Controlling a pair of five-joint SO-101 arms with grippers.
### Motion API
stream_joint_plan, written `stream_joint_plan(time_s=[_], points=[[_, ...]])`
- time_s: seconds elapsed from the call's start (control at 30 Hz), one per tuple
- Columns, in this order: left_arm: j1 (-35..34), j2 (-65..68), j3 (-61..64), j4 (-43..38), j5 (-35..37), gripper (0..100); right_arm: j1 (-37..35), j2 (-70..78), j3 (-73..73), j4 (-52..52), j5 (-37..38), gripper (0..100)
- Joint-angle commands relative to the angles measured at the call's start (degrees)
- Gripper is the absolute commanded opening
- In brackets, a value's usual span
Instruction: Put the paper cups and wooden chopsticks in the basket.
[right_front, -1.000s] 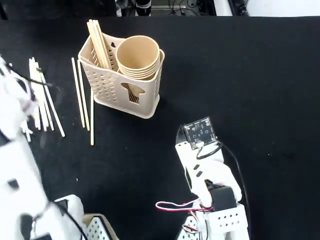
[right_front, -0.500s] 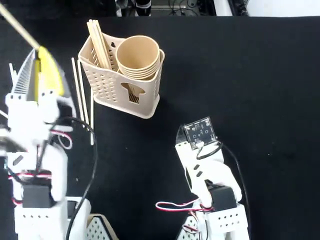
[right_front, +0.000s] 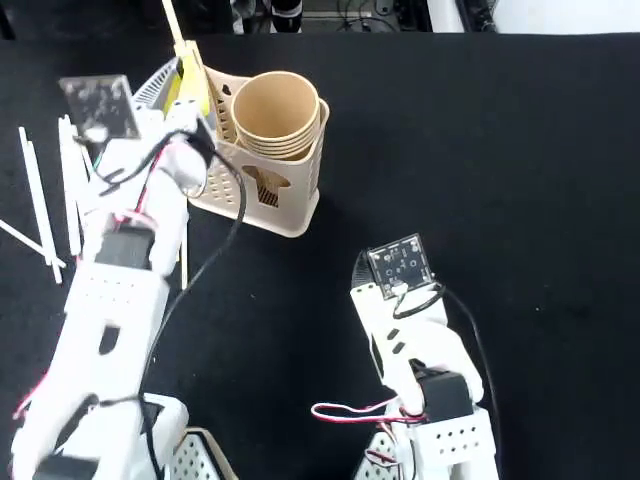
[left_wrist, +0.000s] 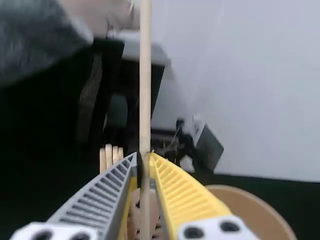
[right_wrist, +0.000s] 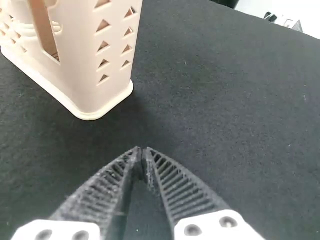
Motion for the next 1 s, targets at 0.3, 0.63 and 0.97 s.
stream_joint_plan(time_s=[0.3,0.63,0.97], points=[[0.4,2.29,-0.84,-0.44,1.49,14,0.79,-2.86,-0.13,0.26,2.55,1.5],[-0.75,-8.26,-6.02,15.56,1.49,14,0.97,-2.86,-0.13,0.26,2.81,1.5],[-24.92,-11.96,-28.09,54.68,12.31,22,0.97,-2.77,-0.13,0.26,2.81,1.5]])
